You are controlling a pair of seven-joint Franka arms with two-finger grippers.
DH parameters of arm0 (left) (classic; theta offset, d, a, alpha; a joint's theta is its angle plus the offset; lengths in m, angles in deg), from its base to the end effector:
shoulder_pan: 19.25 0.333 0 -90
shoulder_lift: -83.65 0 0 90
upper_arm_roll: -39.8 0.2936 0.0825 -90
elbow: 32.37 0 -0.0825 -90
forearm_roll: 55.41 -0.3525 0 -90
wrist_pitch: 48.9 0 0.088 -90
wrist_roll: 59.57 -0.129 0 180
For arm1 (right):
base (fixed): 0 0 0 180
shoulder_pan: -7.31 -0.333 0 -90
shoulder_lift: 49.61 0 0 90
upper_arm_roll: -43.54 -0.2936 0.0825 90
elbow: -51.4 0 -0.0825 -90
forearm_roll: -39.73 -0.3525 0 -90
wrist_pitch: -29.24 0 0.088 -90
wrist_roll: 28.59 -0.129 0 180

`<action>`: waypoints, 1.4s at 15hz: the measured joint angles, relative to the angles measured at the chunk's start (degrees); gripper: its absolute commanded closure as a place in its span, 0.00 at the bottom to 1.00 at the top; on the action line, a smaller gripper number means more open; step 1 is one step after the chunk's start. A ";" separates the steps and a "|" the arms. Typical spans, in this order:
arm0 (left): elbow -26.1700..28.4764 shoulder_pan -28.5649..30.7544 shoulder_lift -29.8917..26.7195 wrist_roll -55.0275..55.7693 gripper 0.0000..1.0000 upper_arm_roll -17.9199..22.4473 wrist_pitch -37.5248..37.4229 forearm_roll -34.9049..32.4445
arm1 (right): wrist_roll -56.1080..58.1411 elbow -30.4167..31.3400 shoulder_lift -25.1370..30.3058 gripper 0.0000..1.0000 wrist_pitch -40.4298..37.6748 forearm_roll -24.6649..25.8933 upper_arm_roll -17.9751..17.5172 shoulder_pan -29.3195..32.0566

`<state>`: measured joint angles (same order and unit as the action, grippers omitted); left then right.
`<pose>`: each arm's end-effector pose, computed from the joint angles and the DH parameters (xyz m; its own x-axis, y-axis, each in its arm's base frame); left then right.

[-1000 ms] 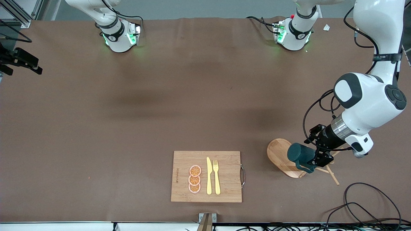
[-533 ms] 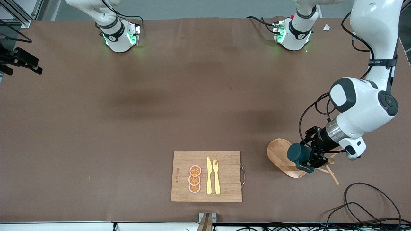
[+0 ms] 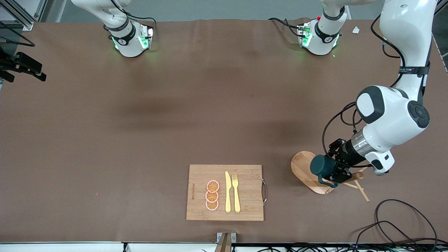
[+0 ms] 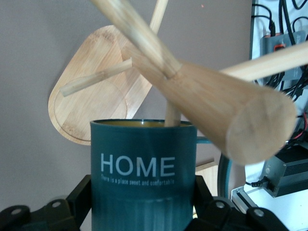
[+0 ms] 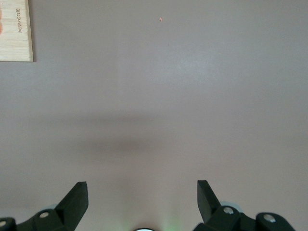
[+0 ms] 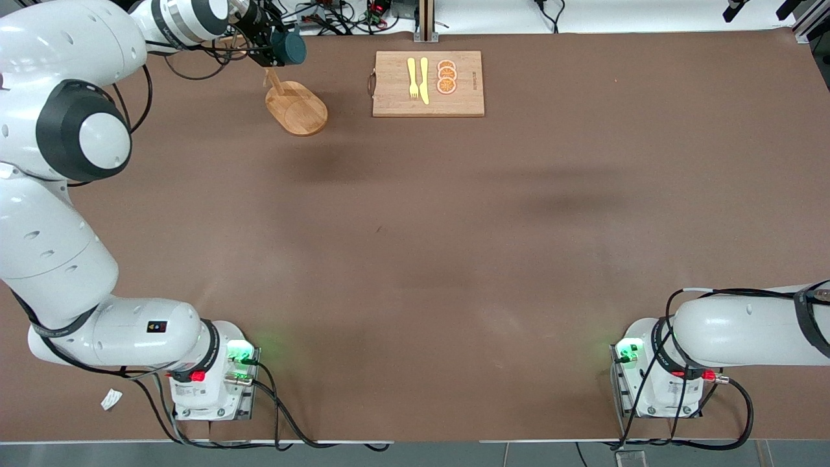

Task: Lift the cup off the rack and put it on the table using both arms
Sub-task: 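Close the left gripper on the teal mug's rim, then lift the mug off the rack and carry it to mid-table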

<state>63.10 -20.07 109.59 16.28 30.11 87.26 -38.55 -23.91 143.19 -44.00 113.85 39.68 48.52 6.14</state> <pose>0.6546 -0.1165 0.3505 0.2455 0.9352 -0.2554 0.9425 -0.1686 0.2886 0.4830 -0.0342 0.6075 0.9995 0.0159 -0.0269 0.0156 -0.9998 -0.0116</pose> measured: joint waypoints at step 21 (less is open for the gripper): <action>-7.88 -30.56 4.49 32.86 0.29 -4.88 -11.14 -34.34 | 0.00 0.34 0.00 0.00 0.00 0.00 0.06 0.03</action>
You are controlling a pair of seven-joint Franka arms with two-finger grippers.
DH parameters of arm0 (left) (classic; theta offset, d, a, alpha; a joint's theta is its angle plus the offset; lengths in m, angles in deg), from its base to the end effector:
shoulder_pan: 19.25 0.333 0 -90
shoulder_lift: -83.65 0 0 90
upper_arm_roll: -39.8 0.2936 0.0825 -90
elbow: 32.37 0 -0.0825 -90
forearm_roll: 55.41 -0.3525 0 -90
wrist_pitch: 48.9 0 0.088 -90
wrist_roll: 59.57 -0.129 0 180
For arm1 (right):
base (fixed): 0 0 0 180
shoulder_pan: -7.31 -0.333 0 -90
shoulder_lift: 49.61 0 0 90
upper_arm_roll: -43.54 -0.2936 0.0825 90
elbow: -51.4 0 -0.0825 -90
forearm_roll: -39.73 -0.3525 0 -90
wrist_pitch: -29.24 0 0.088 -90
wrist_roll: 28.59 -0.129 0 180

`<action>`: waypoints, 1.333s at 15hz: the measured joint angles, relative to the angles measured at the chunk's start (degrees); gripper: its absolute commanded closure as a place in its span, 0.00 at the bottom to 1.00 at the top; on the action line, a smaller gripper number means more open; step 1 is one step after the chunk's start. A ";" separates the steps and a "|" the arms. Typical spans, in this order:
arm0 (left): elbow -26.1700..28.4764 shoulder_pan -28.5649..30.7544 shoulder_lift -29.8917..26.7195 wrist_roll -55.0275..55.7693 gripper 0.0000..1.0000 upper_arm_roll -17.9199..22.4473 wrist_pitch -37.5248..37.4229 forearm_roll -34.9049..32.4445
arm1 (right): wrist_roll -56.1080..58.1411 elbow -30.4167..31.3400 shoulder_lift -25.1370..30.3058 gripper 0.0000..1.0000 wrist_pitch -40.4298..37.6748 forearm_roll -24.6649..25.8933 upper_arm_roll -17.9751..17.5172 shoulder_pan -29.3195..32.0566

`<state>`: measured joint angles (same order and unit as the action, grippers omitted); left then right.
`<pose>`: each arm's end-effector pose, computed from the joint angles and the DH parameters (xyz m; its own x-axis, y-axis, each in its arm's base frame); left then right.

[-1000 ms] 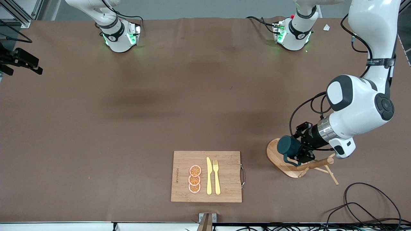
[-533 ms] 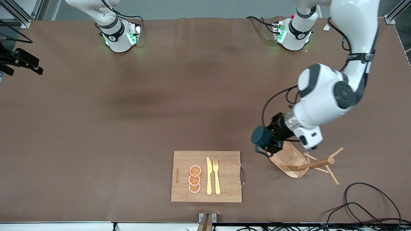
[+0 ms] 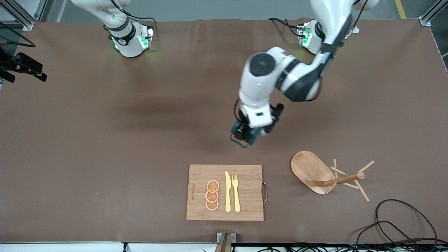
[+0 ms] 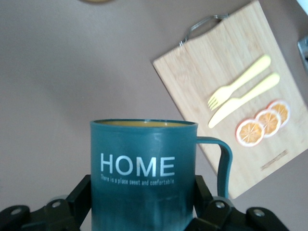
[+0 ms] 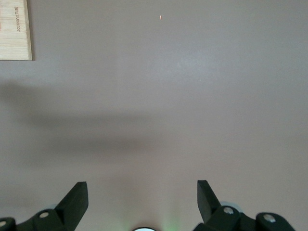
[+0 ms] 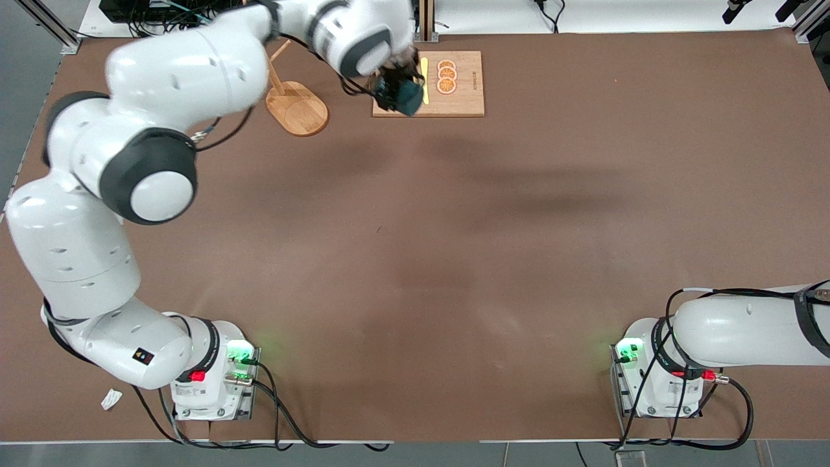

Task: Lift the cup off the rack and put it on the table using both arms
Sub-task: 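Lift the mug off the rack and carry it to mid-table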

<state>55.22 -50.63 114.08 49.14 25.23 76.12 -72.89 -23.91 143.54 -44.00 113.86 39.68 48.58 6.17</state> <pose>0.4973 -0.4552 0.3439 0.5477 0.8315 0.0931 0.8136 -0.5552 0.1724 0.4828 -0.0349 0.6049 0.9994 0.0144 -0.0328 0.0140 -0.9998 -0.0122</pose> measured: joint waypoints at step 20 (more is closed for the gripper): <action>-4.79 -34.05 25.26 29.65 0.00 13.53 -6.69 -69.04 | 0.00 0.02 0.00 0.00 0.03 0.00 0.08 0.05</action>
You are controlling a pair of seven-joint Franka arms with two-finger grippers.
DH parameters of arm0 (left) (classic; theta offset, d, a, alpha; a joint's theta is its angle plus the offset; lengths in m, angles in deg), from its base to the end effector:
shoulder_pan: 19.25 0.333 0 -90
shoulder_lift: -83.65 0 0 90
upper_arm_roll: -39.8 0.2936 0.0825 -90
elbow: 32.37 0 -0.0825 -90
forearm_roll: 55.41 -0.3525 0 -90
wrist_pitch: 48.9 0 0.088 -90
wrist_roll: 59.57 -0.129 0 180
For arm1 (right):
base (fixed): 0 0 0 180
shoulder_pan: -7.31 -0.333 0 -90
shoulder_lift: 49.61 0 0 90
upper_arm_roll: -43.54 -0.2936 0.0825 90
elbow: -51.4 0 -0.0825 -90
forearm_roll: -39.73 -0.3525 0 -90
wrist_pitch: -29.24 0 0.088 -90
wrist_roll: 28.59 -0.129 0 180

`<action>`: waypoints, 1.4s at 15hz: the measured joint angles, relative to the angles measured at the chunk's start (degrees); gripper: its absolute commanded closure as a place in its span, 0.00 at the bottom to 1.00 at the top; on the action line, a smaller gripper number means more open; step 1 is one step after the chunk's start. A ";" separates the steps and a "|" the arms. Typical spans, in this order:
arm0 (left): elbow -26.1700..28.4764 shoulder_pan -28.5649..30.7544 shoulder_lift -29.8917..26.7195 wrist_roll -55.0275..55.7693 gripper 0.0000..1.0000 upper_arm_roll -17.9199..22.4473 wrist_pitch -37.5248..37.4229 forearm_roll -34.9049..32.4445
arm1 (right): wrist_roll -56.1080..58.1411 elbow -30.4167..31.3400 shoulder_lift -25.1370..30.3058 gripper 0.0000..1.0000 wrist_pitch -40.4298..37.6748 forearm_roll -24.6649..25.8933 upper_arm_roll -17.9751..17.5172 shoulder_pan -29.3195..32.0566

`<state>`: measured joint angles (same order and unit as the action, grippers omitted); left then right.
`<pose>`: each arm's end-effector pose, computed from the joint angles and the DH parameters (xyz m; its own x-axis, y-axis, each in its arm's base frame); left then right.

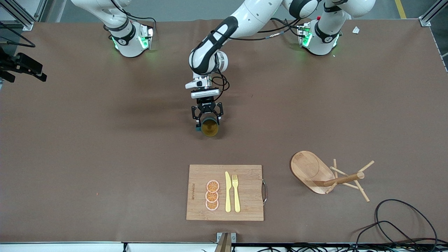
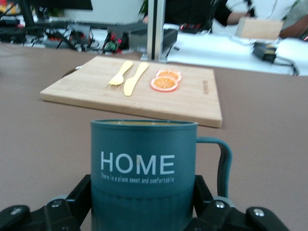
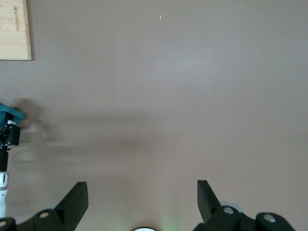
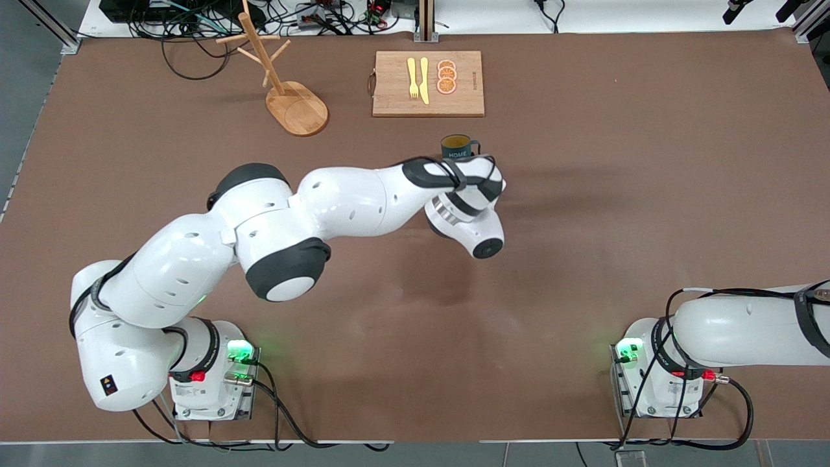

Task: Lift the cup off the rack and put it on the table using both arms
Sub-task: 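Lift the mug off the rack and carry it to mid-table, then set the mug down, open the left gripper and raise it, then reach the right gripper to the mug while the left gripper withdraws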

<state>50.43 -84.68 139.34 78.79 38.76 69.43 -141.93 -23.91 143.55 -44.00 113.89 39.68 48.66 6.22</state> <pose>0.3361 -0.5872 0.1133 0.3909 0.1252 0.9119 0.1453 -0.9867 0.0732 0.4827 -0.0361 0.6049 0.9994 0.0122 -0.0325 0.0118 -0.9999 -0.0123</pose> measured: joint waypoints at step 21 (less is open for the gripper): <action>-2.63 -1.31 -19.48 -11.34 0.00 -5.63 -8.65 44.56 | 0.06 1.22 -13.50 0.00 5.84 0.14 -0.36 4.98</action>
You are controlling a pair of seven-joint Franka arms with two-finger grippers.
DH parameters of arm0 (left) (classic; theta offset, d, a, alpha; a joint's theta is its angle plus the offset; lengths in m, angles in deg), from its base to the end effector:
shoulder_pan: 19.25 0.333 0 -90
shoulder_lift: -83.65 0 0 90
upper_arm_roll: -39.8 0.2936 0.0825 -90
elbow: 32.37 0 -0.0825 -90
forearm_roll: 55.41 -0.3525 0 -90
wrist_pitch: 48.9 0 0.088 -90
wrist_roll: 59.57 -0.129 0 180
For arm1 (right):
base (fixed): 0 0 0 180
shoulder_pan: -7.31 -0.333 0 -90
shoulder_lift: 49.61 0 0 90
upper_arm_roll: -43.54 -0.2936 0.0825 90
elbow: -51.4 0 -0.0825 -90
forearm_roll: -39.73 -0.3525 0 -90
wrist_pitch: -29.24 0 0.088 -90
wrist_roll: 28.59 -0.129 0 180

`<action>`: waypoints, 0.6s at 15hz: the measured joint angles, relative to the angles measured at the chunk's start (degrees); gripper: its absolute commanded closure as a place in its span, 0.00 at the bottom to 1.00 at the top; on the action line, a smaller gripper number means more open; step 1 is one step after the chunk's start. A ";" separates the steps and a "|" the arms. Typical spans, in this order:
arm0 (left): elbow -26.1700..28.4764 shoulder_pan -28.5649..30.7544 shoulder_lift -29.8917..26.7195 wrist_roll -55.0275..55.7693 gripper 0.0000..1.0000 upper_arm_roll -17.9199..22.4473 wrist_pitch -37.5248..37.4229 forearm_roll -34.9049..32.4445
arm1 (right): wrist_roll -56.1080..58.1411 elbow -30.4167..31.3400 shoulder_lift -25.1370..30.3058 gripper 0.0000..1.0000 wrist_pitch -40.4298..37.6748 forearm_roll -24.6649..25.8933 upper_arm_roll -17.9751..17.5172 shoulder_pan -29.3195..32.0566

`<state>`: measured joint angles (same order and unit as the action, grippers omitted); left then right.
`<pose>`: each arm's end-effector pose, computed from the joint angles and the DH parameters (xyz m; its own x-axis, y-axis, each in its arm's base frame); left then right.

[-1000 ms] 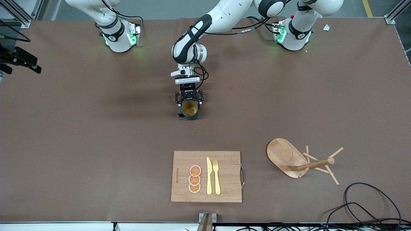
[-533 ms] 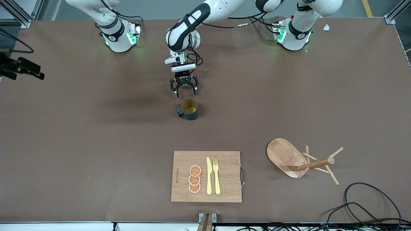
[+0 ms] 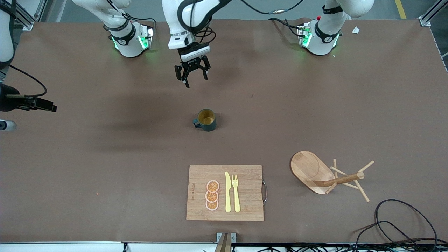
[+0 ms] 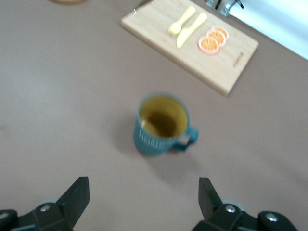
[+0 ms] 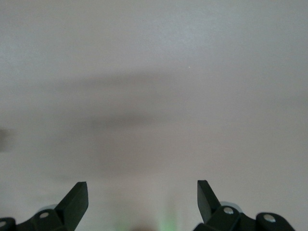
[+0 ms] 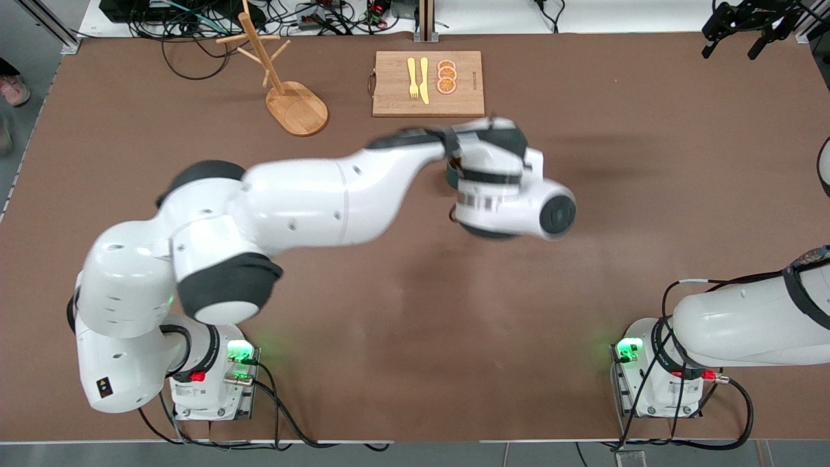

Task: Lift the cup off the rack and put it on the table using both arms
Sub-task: 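Reach the right gripper to the mug while the left gripper withdraws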

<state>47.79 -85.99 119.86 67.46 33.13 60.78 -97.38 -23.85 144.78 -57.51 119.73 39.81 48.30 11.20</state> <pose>0.2649 -0.6242 0.3192 0.6269 0.5592 0.5426 0.5567 -0.8087 0.1902 0.5402 -0.0802 0.4815 0.9801 -0.0669 -0.1872 -0.0686 -0.9976 -0.0027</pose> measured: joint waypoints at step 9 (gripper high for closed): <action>0.28 24.10 -11.61 -40.50 0.00 0.28 -1.99 15.03 | -29.60 18.63 2.52 0.00 20.41 -3.25 -1.26 -15.20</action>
<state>48.07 -61.88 108.25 26.96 33.41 58.79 -82.35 -53.45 163.41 -54.99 140.14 36.57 47.04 -4.00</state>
